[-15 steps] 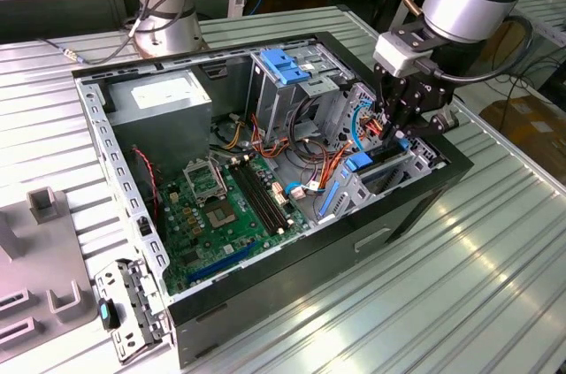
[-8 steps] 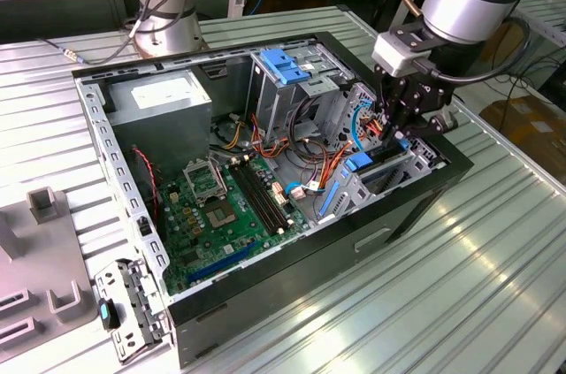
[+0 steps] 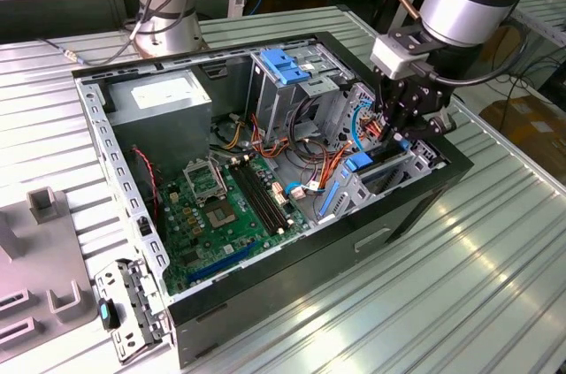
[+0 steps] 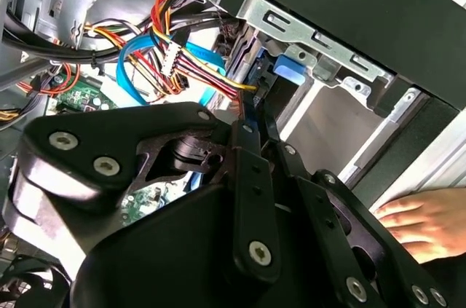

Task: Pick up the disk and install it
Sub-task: 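Insert the first disk wire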

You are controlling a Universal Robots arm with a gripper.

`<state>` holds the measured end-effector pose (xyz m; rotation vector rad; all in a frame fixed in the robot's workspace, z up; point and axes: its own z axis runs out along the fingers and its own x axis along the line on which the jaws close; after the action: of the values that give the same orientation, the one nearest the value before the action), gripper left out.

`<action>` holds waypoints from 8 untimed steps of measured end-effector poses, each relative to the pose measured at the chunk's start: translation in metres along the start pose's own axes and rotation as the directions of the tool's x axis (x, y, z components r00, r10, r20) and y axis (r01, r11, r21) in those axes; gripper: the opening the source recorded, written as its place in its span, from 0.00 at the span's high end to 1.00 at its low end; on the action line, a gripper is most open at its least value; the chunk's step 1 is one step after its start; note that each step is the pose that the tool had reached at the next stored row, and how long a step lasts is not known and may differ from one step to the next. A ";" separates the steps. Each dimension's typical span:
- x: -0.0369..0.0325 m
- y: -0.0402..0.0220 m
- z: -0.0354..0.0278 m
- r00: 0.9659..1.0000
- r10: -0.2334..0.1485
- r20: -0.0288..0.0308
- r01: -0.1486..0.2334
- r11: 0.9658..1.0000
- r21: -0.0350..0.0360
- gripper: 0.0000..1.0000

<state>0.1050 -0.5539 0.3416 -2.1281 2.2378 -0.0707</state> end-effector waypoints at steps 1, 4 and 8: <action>0.0000 0.0001 0.0019 1.000 0.000 -0.001 0.000 1.000 0.000 0.83; 0.0000 0.0002 0.0023 1.000 0.000 0.000 0.000 1.000 0.000 0.83; -0.0002 -0.0001 0.0001 1.000 0.000 0.001 0.000 1.000 0.001 0.82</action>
<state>0.1051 -0.5537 0.3416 -2.1266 2.2368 -0.0704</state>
